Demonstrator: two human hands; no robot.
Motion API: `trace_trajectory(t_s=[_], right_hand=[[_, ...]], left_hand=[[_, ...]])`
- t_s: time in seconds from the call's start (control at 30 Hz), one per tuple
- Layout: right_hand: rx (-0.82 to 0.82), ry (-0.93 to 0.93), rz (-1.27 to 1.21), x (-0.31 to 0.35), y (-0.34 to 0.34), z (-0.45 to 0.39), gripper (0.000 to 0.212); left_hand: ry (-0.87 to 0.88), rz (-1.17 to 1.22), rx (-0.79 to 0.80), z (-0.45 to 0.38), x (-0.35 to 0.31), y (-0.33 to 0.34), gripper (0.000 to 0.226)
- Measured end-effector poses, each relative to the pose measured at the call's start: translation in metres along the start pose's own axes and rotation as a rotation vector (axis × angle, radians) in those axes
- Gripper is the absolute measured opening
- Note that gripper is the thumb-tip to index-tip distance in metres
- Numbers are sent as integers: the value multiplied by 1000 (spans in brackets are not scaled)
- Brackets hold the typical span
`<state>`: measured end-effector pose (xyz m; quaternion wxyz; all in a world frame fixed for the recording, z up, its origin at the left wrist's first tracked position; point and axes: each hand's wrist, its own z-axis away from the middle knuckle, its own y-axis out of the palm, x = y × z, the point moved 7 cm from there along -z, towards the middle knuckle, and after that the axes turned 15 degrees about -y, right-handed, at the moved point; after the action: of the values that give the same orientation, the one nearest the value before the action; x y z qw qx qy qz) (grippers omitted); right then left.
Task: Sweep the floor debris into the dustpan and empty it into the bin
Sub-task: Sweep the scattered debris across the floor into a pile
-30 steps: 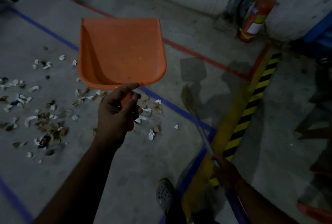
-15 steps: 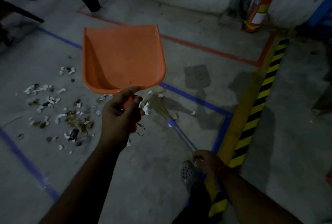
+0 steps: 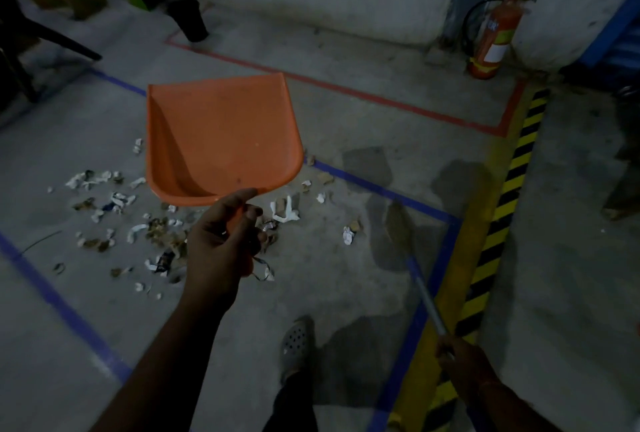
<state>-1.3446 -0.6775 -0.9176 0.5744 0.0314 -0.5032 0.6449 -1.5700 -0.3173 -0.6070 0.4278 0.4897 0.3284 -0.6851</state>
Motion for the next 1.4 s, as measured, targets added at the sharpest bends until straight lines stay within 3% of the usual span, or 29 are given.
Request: trace_trajectory(t_s=[0.07,0.13,0.2,0.3,0.37,0.5,0.6,0.67,0.77,1.03,1.1,1.27,1.4], right_hand=[[-23,10,18,-9,37,-5,44],[3,-99,15,-1,79,-15,60],[13,-205,67,23,119,-32,53],[32,-141,84,80,171,-57,32],[-12,-239,15,137,204,-73,10],[-23,-286,-54,244,266,-113,16],[-75,-355,4,332,263,-126,9],[11,-316,-64,353,267,-132,4],[-10,-351,43,357,260,-144,19],[-209,-180,40,343,193,-164,21],[-203,-109,30,334,188,-171,28],[-218,-8,6,315,187,-186,18],[-135,-38,65,333,207,-203,33]], left_hand=[[1,10,16,-15,-1,-20,26],[2,11,32,-35,-3,-41,26],[-2,2,42,-59,-5,-65,25],[-7,-21,88,-104,-13,-104,25],[-1,-61,109,-135,-19,-132,25],[6,-93,147,-189,-29,-182,27],[14,-103,140,-220,-40,-215,25],[13,-85,134,-234,-48,-232,24],[0,-69,125,-251,-54,-255,24],[44,-49,112,-265,-41,-291,24],[51,-56,123,-265,-30,-292,23],[36,-47,167,-271,8,-296,25],[8,-15,162,-276,31,-308,27]])
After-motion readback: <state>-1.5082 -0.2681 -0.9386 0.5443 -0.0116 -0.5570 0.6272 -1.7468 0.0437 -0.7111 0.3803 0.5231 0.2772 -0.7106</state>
